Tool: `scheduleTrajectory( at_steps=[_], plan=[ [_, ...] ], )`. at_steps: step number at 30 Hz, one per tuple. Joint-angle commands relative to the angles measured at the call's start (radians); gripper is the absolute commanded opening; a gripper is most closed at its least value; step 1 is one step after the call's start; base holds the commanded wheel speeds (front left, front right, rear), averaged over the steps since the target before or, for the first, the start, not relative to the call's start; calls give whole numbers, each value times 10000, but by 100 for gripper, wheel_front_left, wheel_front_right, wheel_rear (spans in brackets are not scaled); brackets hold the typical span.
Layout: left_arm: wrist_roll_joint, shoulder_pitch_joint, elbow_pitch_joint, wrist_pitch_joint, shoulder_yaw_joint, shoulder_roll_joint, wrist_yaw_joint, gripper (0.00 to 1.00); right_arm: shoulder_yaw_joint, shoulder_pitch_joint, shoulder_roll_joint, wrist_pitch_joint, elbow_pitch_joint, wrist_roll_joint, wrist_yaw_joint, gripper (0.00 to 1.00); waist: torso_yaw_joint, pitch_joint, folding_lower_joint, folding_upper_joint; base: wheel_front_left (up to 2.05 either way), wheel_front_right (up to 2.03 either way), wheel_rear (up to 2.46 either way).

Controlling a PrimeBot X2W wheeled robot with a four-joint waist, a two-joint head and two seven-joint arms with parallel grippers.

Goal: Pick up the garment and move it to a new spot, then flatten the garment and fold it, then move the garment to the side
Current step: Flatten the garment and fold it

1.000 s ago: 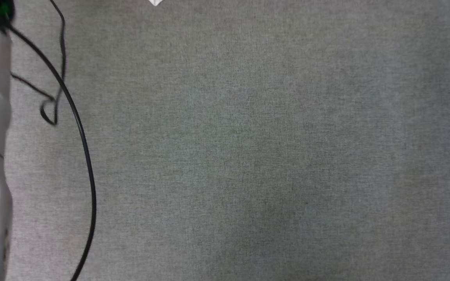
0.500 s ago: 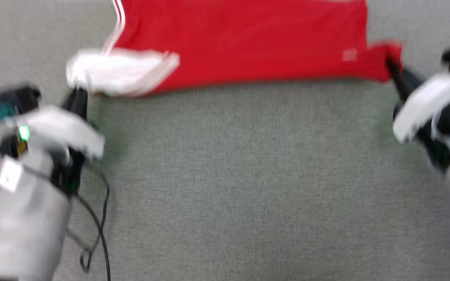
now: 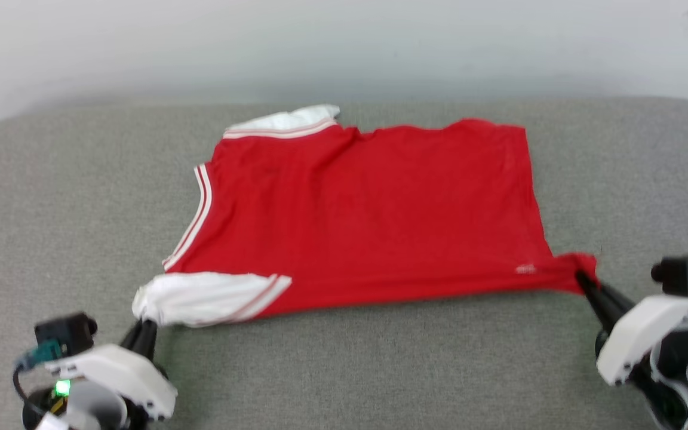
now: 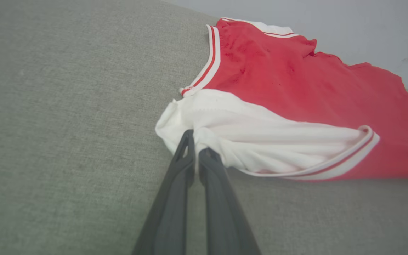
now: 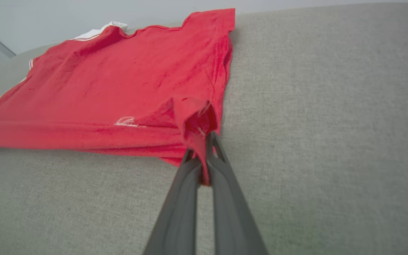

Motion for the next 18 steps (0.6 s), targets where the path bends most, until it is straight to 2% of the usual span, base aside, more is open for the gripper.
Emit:
scheduleTrajectory(
  at_steps=[1, 9, 18],
  plan=[
    [-124, 466, -273, 126, 156, 209, 287, 0, -284, 420, -36, 69, -130, -85, -49, 0, -18, -416, 4, -1, 0, 0, 0],
    [-531, 3078, -2884, 1034, 226, 491, 1523, 0, -1780, 3083, 631, 910, -1596, -862, -46, 0, 83, -1224, 4, -1, 0, 0, 0],
    [-778, 4872, -4749, 1638, 303, 888, 2362, 0, -3537, 5666, 2005, 2445, -3856, -1858, -40, 0, 124, -1491, 4, -1, 0, 0, 0]
  ],
)
